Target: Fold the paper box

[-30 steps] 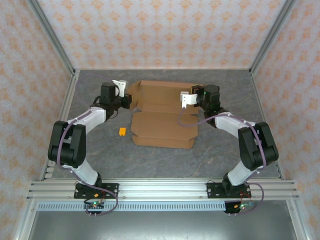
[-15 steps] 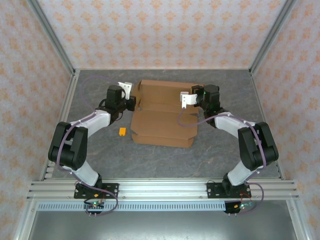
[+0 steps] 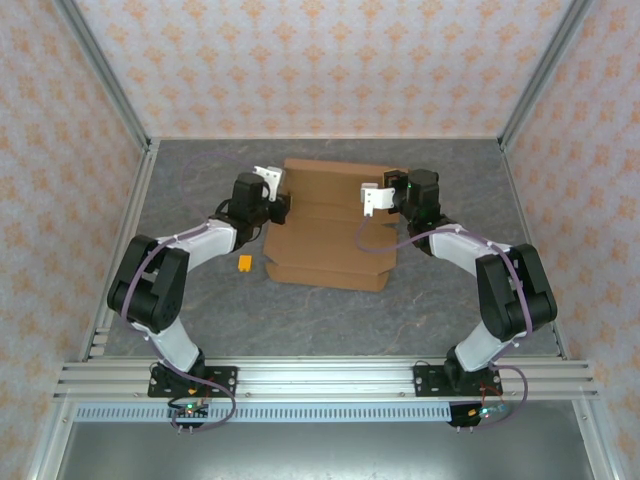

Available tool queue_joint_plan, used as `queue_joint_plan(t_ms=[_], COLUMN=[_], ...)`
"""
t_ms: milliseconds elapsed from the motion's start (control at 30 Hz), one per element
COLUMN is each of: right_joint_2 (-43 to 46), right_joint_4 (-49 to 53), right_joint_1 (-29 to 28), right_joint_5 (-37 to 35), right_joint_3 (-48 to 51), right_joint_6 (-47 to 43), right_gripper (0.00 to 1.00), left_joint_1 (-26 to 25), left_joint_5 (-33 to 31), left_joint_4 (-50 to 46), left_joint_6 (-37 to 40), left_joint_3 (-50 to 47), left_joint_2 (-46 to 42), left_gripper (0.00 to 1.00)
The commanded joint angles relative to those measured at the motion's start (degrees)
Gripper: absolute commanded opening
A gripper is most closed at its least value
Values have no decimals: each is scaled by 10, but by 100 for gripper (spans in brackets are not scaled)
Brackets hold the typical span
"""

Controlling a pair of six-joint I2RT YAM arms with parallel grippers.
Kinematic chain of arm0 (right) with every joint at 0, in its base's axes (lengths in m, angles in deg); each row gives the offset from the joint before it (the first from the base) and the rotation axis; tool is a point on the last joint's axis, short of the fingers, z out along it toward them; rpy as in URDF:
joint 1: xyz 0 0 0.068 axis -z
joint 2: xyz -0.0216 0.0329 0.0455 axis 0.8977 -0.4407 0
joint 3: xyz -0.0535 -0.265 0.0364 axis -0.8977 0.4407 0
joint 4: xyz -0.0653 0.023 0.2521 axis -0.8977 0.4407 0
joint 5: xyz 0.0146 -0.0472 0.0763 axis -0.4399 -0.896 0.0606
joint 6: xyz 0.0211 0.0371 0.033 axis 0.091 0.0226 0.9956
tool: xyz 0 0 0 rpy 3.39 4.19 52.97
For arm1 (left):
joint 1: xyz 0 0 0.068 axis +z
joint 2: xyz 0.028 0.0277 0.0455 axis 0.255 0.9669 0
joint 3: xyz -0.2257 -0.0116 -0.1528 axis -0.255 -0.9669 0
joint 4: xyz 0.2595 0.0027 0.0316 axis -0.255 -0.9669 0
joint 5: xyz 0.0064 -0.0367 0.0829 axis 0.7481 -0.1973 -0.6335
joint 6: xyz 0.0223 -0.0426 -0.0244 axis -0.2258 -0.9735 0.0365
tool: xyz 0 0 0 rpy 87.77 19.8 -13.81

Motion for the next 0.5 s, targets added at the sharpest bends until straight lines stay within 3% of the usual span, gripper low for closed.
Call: queue_joint_plan(t_ms=[0,133,467], right_joint_2=[1,-1,-1], right_joint_4=[-9,-9,-2], right_joint_1=[-9,-9,-9], right_joint_5=[15,19,19], right_joint_3=[-15,-18,-22], right_joint_6=[4,4,3], right_gripper=[0,0,0], left_joint_1=[-6,-7,-2], left_joint_5=[-13,-17,9], left_joint_4=[-7,-12,-79], left_joint_6=[6,9,44], left_joint_3=[19,22,72], left_joint_2=[16,24,45], left_gripper=[22,24,41])
